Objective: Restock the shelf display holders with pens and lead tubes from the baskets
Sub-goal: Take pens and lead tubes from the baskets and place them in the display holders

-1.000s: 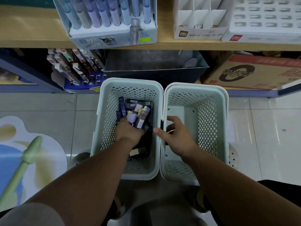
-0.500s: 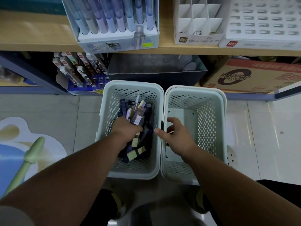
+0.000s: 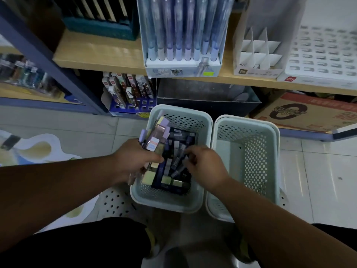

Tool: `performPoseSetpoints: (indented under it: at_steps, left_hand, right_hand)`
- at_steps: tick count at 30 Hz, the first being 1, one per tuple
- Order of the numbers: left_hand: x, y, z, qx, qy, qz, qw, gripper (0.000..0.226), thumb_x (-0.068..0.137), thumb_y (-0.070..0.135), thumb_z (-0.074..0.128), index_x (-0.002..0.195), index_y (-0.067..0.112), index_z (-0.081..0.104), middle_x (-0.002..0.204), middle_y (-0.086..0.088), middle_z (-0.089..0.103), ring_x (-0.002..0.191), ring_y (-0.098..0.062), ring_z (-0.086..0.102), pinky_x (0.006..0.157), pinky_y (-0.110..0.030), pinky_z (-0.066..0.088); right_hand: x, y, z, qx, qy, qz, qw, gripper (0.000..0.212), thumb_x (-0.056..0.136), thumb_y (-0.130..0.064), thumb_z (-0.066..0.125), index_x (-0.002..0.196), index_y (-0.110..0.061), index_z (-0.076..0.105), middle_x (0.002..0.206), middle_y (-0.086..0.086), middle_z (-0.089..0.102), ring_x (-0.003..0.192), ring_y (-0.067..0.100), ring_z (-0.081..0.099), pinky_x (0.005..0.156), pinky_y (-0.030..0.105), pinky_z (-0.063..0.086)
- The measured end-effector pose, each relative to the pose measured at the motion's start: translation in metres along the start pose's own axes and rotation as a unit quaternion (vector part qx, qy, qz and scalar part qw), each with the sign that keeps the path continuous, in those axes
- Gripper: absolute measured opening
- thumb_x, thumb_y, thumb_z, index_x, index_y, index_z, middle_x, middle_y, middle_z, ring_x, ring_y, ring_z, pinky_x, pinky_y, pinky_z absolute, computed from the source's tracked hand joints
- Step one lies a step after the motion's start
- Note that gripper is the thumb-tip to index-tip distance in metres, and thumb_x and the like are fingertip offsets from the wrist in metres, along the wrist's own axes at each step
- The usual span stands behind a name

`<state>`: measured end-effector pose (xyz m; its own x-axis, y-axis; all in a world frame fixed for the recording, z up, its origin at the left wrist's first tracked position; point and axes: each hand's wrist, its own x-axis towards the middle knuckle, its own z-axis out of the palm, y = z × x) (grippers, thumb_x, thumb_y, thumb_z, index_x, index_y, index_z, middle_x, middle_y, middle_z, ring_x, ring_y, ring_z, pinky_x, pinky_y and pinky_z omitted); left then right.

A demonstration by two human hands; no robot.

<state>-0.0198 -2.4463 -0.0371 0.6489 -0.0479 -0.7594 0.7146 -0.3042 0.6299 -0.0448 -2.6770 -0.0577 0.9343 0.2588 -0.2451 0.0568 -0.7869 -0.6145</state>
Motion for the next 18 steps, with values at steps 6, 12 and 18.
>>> performPoseSetpoints:
  at_steps: [6,12,18]
  left_hand:
    - [-0.017,-0.011,-0.04,-0.05,-0.025,0.001,0.998,0.024,0.076,0.003,0.082,0.098,0.007,0.075,0.099,-0.011,0.077,0.091,-0.036,0.071,0.078,-0.038,0.053]
    - [-0.023,-0.019,-0.056,-0.082,-0.051,-0.011,0.995,0.037,0.057,0.017,0.084,0.093,0.01,0.077,0.092,-0.009,0.076,0.091,-0.035,0.068,0.088,-0.043,0.05]
    - [-0.019,-0.017,-0.047,-0.104,-0.054,-0.005,0.993,0.042,0.066,0.008,0.084,0.106,0.001,0.074,0.108,-0.022,0.074,0.109,-0.046,0.064,0.103,-0.056,0.046]
  right_hand:
    - [0.035,-0.021,0.05,-0.102,-0.28,0.065,0.952,0.038,0.101,-0.024,0.056,0.136,-0.01,0.06,0.136,0.013,0.061,0.123,0.031,0.058,0.096,0.03,0.047]
    - [0.043,-0.014,0.103,-0.227,-0.358,0.102,0.9,0.041,0.102,-0.011,0.053,0.143,-0.007,0.05,0.144,0.02,0.053,0.123,0.035,0.058,0.097,0.042,0.054]
    - [0.041,-0.008,0.128,-0.303,-0.314,0.086,0.896,0.05,0.097,0.0,0.045,0.147,-0.004,0.043,0.139,0.02,0.057,0.119,0.036,0.06,0.086,0.045,0.055]
